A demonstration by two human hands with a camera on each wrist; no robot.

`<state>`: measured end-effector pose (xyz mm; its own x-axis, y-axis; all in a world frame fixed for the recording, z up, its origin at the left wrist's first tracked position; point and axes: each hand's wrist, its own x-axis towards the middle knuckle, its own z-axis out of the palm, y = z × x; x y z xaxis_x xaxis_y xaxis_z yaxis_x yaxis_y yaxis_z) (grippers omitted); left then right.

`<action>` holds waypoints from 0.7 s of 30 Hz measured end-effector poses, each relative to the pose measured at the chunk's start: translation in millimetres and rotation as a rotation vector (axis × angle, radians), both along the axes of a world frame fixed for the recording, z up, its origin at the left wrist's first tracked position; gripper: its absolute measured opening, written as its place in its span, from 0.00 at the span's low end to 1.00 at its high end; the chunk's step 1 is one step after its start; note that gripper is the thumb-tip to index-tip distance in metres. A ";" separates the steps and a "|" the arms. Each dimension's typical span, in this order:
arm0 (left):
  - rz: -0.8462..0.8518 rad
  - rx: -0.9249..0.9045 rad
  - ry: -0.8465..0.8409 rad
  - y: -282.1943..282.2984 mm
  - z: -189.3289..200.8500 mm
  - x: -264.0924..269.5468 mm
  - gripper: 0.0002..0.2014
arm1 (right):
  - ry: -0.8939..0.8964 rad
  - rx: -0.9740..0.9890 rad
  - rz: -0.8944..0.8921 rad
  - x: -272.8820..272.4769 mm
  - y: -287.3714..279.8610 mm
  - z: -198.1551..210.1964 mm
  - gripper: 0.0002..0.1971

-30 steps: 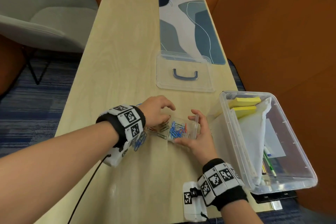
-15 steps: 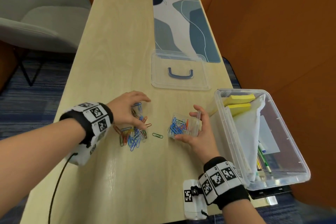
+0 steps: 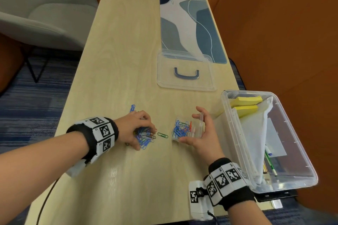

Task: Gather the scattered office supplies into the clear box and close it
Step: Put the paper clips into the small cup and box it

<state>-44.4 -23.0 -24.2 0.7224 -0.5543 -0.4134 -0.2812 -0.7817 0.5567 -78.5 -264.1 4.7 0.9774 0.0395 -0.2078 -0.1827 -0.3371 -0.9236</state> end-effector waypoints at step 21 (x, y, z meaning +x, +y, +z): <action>0.132 -0.268 -0.100 -63.6 61.8 -3.0 0.12 | -0.031 0.042 0.098 -10.7 9.3 3.9 0.47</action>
<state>-47.5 -86.6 37.6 0.8248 -0.5331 -0.1886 -0.2508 -0.6438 0.7230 -89.3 -254.7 8.7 0.9742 0.1436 -0.1740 -0.1222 -0.3125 -0.9420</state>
